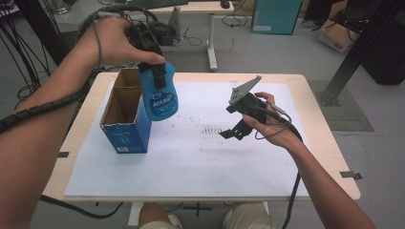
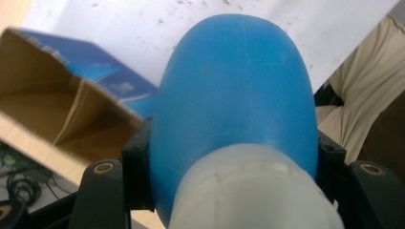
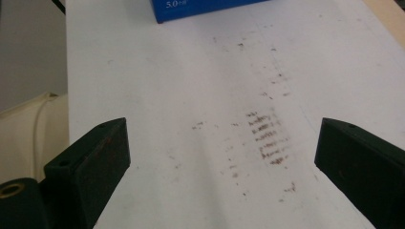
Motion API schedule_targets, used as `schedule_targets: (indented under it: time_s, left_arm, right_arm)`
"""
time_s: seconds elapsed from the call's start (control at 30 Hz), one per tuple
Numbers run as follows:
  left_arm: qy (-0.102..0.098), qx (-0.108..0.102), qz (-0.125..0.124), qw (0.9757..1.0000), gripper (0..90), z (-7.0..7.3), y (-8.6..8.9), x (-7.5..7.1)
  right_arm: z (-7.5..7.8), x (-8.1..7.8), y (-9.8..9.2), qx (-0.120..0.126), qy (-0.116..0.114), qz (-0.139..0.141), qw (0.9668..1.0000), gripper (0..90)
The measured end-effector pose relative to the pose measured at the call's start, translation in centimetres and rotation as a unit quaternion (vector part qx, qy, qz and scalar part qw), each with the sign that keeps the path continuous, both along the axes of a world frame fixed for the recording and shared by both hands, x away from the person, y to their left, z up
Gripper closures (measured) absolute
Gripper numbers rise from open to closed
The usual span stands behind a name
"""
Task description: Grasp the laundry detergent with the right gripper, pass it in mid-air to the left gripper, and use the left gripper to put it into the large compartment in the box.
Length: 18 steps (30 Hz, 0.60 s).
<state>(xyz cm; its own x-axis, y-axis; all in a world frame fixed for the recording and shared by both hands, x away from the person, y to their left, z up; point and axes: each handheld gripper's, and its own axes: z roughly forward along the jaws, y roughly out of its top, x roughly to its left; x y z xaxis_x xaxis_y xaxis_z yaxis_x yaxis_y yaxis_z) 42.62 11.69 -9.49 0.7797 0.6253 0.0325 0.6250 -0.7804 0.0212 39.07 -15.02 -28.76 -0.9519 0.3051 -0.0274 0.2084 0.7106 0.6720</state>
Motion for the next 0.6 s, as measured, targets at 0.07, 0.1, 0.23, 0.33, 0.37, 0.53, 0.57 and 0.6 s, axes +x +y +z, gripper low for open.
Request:
schedule_targets:
  time_s: [0.07, 0.1, 0.23, 0.33, 0.37, 0.53, 0.57, 0.6]
  left_arm:
    - [-0.007, -0.001, 0.021, 0.9998, 37.6, 0.8, 0.6, 0.0]
    - [-0.010, -0.001, 0.034, 0.9994, 37.6, 1.2, 0.8, 0.0]
    - [-0.018, -0.005, 0.076, 0.9969, 37.6, 2.7, 2.1, 0.2]
    - [-0.021, -0.010, 0.103, 0.9944, 37.6, 3.7, 3.2, 0.4]
    - [-0.019, -0.013, 0.117, 0.9929, 37.6, 4.0, 3.5, 0.4]
    - [-0.016, -0.020, 0.156, 0.9875, 37.6, 5.2, 5.1, 0.7]
    - [-0.020, -0.024, 0.167, 0.9855, 37.6, 5.4, 5.4, 0.7]
    - [-0.021, -0.025, 0.172, 0.9845, 37.7, 5.7, 5.6, 0.8]
  right_arm:
    - [0.3, -0.2, -0.5, -0.003, -0.007, -0.009, 0.9999, 4.8]
    - [0.4, -0.3, -0.8, -0.004, -0.008, -0.012, 0.9999, 4.8]
    - [0.9, -0.5, -1.3, -0.010, -0.013, -0.017, 0.9997, 4.8]
    - [1.2, -0.6, -1.6, -0.012, -0.016, -0.020, 0.9996, 4.8]
    - [1.3, -0.6, -1.7, -0.010, -0.018, -0.021, 0.9996, 4.8]
    - [1.7, -0.6, -2.2, -0.018, -0.026, -0.020, 0.9993, 4.9]
    - [1.7, -0.6, -2.2, -0.022, -0.026, -0.024, 0.9991, 4.9]
    - [1.7, -0.6, -2.3, -0.021, -0.026, -0.026, 0.9991, 4.9]
